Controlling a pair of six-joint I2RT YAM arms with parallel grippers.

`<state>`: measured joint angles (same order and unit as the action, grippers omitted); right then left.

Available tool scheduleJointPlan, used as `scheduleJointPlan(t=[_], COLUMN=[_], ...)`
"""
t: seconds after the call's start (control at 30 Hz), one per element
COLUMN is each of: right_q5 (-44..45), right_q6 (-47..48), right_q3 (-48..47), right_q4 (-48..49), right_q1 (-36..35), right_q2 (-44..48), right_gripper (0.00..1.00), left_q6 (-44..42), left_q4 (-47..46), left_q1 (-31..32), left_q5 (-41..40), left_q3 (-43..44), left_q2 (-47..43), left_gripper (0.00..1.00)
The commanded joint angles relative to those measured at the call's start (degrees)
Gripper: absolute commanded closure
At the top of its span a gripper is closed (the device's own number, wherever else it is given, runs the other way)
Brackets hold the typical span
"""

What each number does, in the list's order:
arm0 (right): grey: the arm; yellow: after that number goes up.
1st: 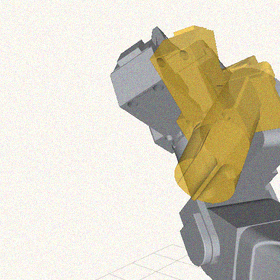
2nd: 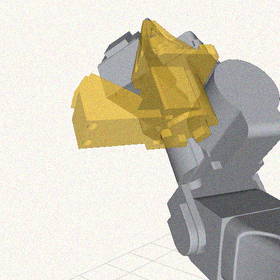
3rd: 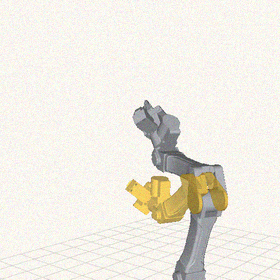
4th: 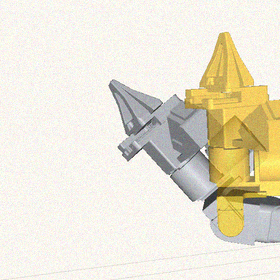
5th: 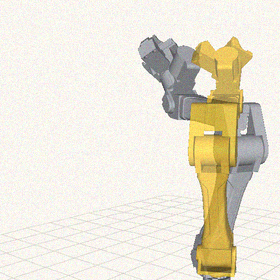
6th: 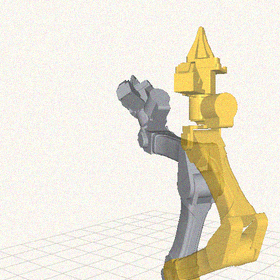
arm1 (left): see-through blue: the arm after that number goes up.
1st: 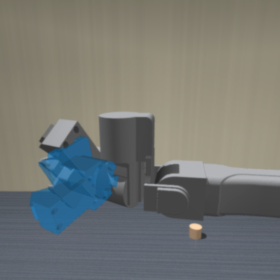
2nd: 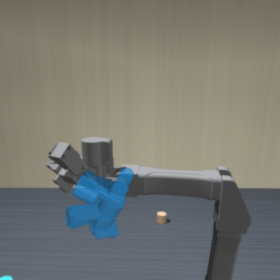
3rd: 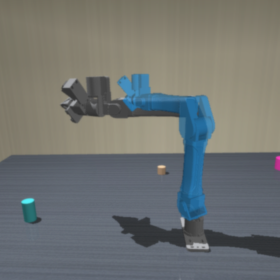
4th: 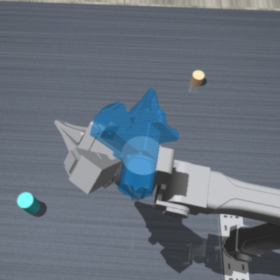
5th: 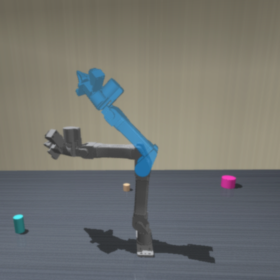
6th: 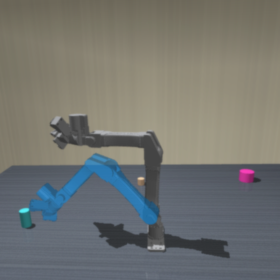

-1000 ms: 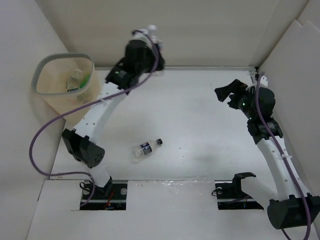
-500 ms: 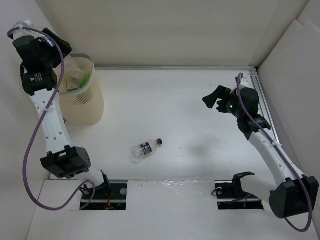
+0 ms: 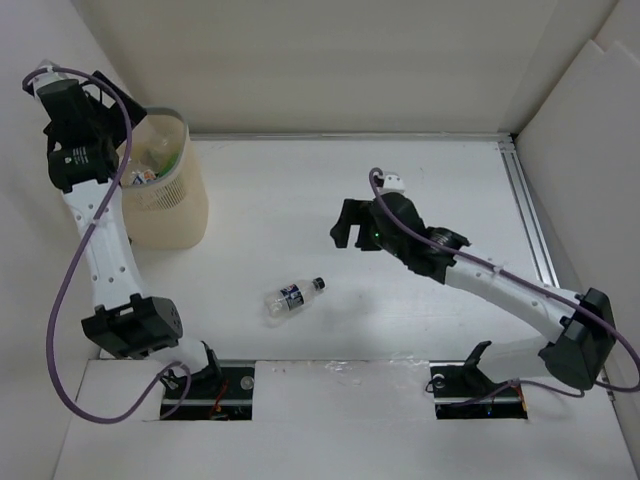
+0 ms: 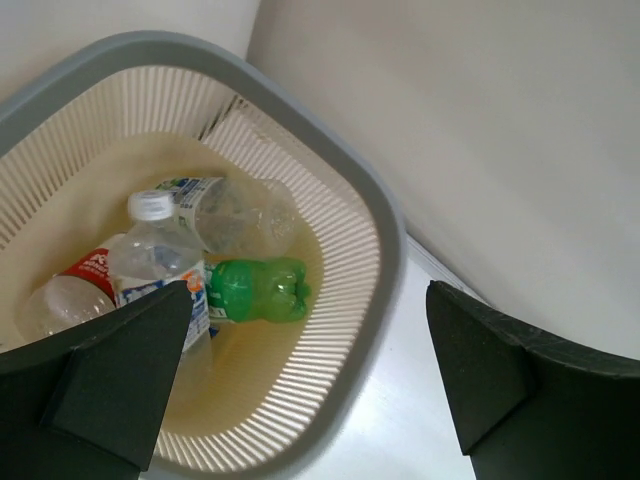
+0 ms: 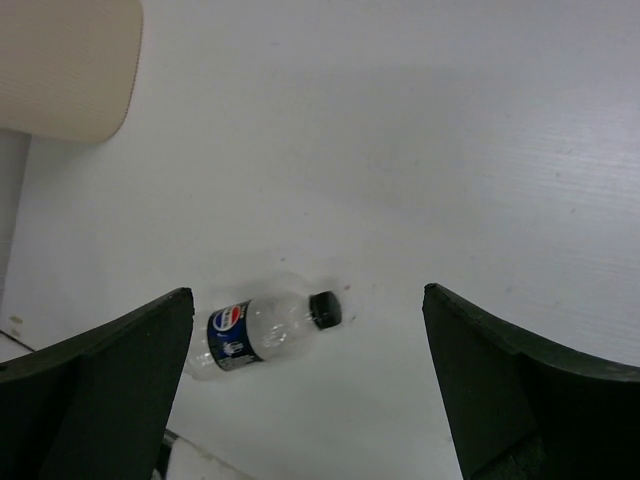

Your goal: Put the plastic bottles in the bin

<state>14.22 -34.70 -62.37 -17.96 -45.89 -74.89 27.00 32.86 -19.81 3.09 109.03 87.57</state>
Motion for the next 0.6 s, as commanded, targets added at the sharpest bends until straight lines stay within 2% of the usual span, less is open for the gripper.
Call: scheduleJointPlan(t=[0.0,0.17,0.27,0.4,0.57], right_q5=[8.37,14.76,15.58,11.46,6.88], right_q6=[-14.72,-29.44,-38.32,-45.71,-49.85], right_q3=[-3.64,-0.91,-5.47,-7.42,-5.83], right_q4=[-6.56,-3.84,-11.73,-13.16,-7.53], right_q1=[-3.06,-10.61,-11.33,-13.87,-14.58], right_q2=[-1.57,-2.36,-7.8,-12.73,-18.16], right_gripper=[0.0,0.0,0.0,0.0,0.01], left_q6=[-1.86,-4.93,-6.26,-8.19,-10.12], left_q4=[-1.48,-2.09,-4.99,-10.17,-10.71], left_q1=[3.53,13.56,18.83,23.06,28.6], left_q5=[-0.98,5.67,11.2,18.69,18.18], left_q3=[-0.31,-3.12,-9.61,-17.26,-20.87], left_q2=[-9.33,-12.6,-16.11,-18.93,-20.95], left_gripper=[0.0,0.0,0.0,0.0,0.0])
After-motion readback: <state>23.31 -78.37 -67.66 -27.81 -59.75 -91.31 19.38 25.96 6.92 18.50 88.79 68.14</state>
